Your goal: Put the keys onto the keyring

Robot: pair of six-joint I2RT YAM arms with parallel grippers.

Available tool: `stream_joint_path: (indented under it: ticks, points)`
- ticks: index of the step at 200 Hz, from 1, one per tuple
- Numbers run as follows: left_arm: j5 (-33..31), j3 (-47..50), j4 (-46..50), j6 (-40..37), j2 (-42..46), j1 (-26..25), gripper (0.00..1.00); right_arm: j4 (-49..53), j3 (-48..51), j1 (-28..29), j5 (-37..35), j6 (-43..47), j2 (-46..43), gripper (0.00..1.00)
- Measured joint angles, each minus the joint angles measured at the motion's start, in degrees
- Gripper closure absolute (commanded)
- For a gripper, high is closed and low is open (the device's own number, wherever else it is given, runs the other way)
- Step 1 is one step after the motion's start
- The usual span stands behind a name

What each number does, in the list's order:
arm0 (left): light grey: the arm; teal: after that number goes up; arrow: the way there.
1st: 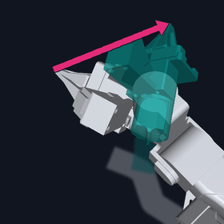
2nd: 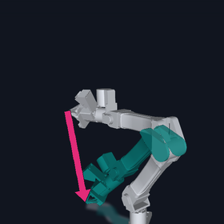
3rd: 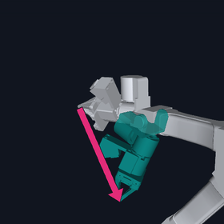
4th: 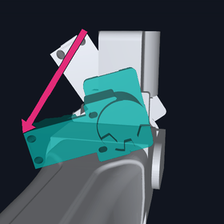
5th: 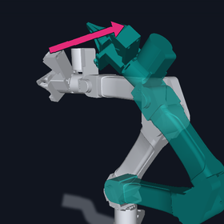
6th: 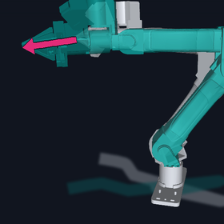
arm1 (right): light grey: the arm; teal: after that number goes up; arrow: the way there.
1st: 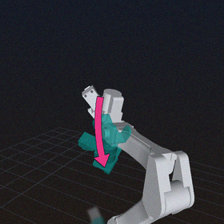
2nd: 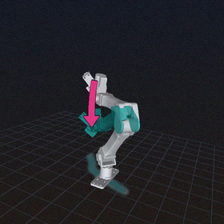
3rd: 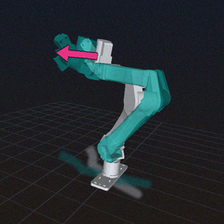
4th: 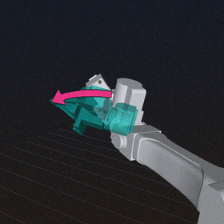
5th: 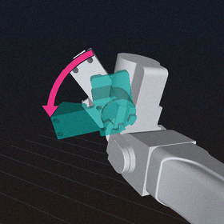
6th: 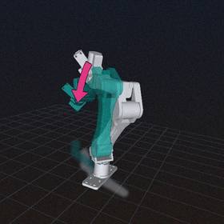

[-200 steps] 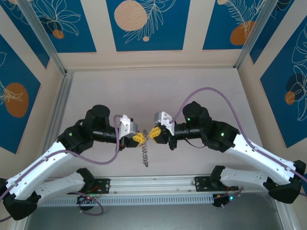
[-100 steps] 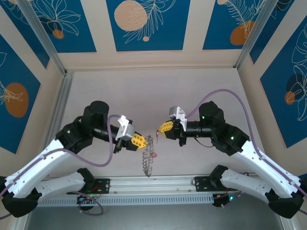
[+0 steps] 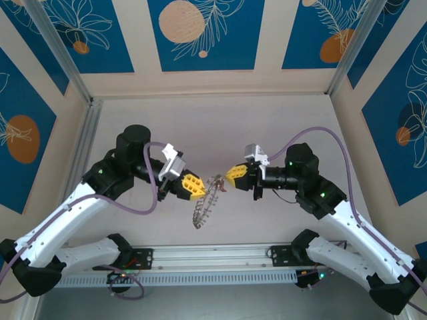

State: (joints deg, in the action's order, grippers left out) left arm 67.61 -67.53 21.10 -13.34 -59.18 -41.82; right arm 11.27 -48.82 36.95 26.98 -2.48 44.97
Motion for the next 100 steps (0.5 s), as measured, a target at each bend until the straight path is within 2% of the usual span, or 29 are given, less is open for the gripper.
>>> stream_joint_path:
  ticks: [38, 100]
  points:
    - [4.9, 0.07, -8.61, 6.23, -0.48, 2.43, 1.0, -4.76, 1.86, -4.02, 2.56, -3.06, -0.61, 1.0]
    - [9.94, 1.68, -21.59, 15.74, -1.88, 3.58, 1.0, -7.91, 2.78, -5.95, 4.13, -5.09, -0.72, 1.0]
